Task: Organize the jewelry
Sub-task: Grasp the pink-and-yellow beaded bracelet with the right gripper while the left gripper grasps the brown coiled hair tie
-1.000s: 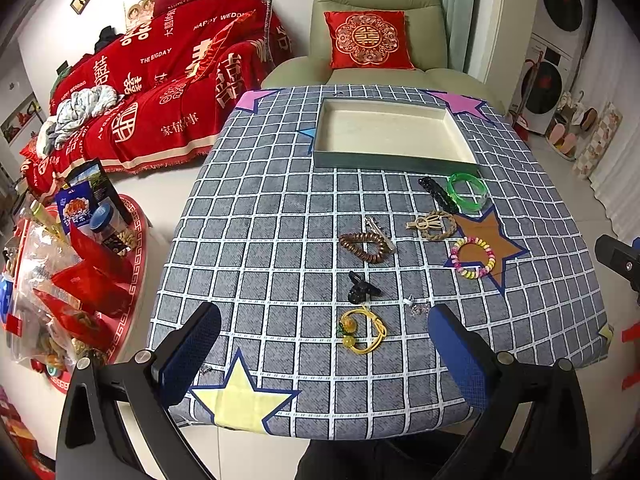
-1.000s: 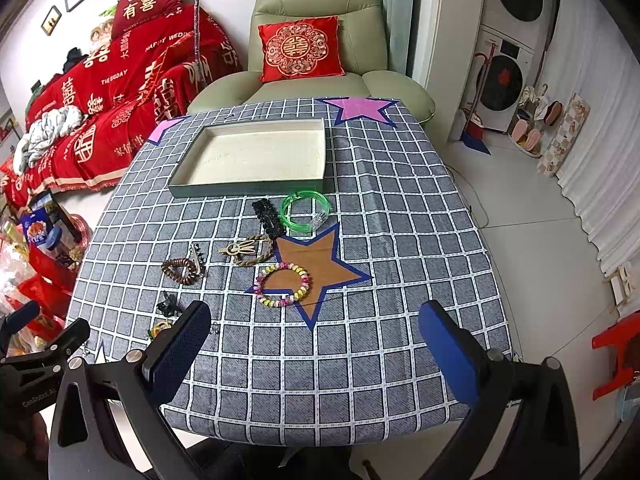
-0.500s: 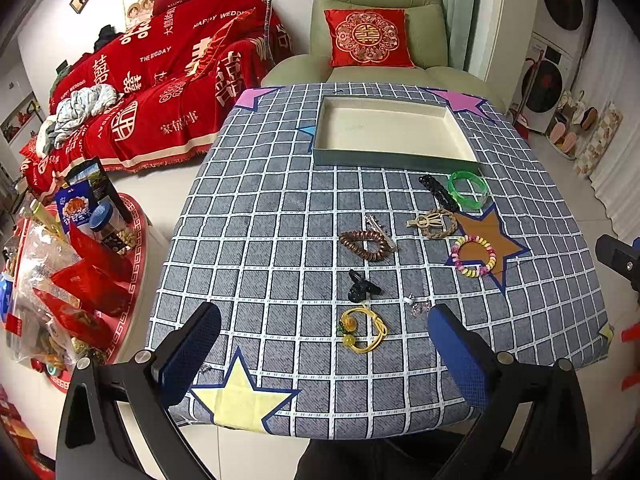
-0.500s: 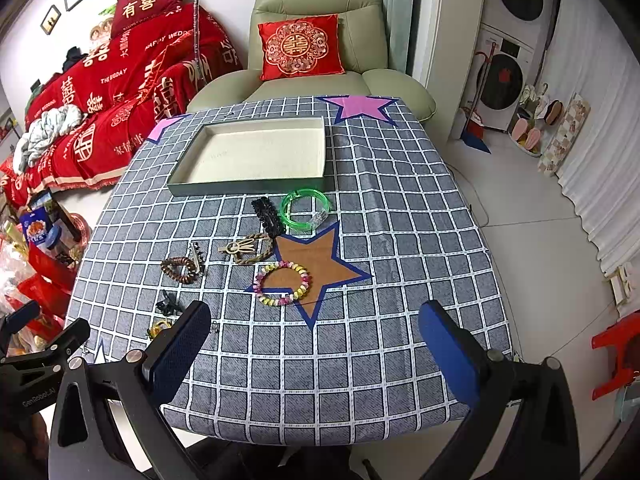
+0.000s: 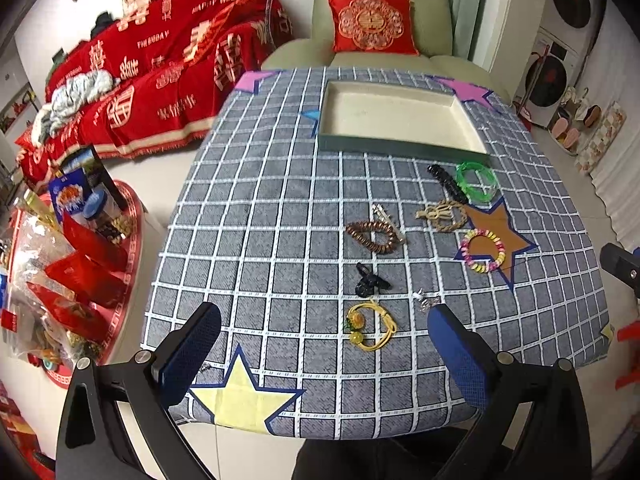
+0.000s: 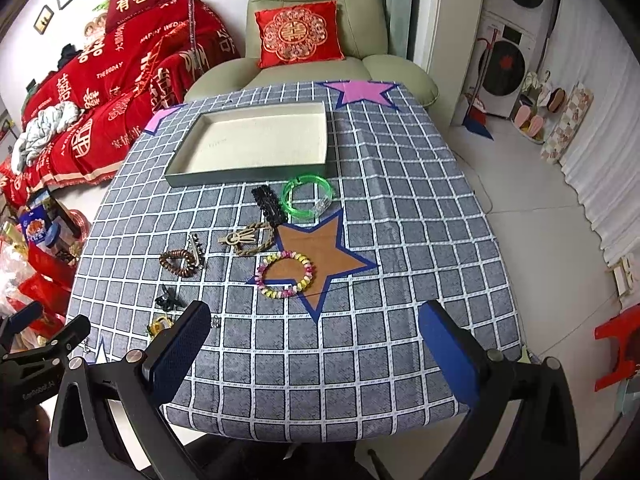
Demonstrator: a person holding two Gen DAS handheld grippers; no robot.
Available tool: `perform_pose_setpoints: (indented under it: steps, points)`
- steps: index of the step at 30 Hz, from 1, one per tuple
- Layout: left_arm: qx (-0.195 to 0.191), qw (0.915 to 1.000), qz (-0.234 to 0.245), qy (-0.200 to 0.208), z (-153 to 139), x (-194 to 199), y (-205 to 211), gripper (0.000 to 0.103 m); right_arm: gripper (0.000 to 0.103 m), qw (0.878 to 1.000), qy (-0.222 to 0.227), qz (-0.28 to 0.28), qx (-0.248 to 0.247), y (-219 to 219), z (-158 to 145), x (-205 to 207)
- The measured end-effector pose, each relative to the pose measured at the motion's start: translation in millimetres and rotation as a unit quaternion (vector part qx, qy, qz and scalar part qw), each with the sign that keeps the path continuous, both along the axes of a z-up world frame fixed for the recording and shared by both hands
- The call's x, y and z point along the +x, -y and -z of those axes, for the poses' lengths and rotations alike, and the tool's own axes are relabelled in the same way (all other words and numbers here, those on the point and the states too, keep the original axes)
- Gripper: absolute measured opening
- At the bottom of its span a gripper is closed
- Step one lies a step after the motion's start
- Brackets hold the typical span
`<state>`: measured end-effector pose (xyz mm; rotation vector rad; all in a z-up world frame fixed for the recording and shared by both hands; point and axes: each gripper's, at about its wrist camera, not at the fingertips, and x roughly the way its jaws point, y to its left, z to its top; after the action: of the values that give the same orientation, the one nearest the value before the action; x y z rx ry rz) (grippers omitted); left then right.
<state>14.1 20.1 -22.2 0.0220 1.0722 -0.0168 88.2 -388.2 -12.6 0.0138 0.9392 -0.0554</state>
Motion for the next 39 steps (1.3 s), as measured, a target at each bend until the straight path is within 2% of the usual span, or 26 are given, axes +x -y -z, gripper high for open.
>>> perform_pose_setpoints:
  steps: [8, 14, 22, 24, 28, 31, 34, 36, 37, 39]
  points:
    - [-0.020, 0.9975, 0.007, -0.067, 27, 37, -11, 0.103, 0.103, 0.998, -0.057, 0.030, 0.019, 3, 20, 24]
    - [-0.036, 0.9920, 0.021, -0.119, 55, 73, -11, 0.103, 0.103, 0.993, -0.100, 0.062, 0.029, 6, 44, 48]
    - [-0.082, 0.9853, 0.020, -0.149, 84, 119, -13, 0.103, 0.103, 0.983, -0.151, 0.096, 0.051, 4, 81, 76]
    - [-0.088, 0.9834, 0.015, -0.158, 92, 130, -12, 0.099, 0.103, 0.978, -0.164, 0.110, 0.063, 7, 92, 84]
    - [-0.107, 0.9786, 0.006, -0.176, 108, 147, -9, 0.099, 0.103, 0.969, -0.185, 0.139, 0.090, 13, 112, 96]
    - [-0.114, 0.9758, 0.008, -0.186, 117, 156, -3, 0.089, 0.103, 0.962, -0.198, 0.156, 0.104, 18, 126, 107]
    - [-0.115, 0.9748, 0.012, -0.191, 123, 163, 5, 0.089, 0.103, 0.958, -0.204, 0.164, 0.113, 19, 137, 117]
    - [-0.112, 0.9747, 0.017, -0.193, 127, 165, 11, 0.087, 0.098, 0.956, -0.210, 0.170, 0.115, 20, 143, 122]
    - [-0.111, 0.9744, 0.018, -0.195, 129, 167, 15, 0.081, 0.096, 0.954, -0.214, 0.172, 0.116, 20, 147, 125]
    - [-0.102, 0.9759, 0.025, -0.191, 130, 172, 25, 0.080, 0.092, 0.952, -0.224, 0.176, 0.113, 20, 154, 130]
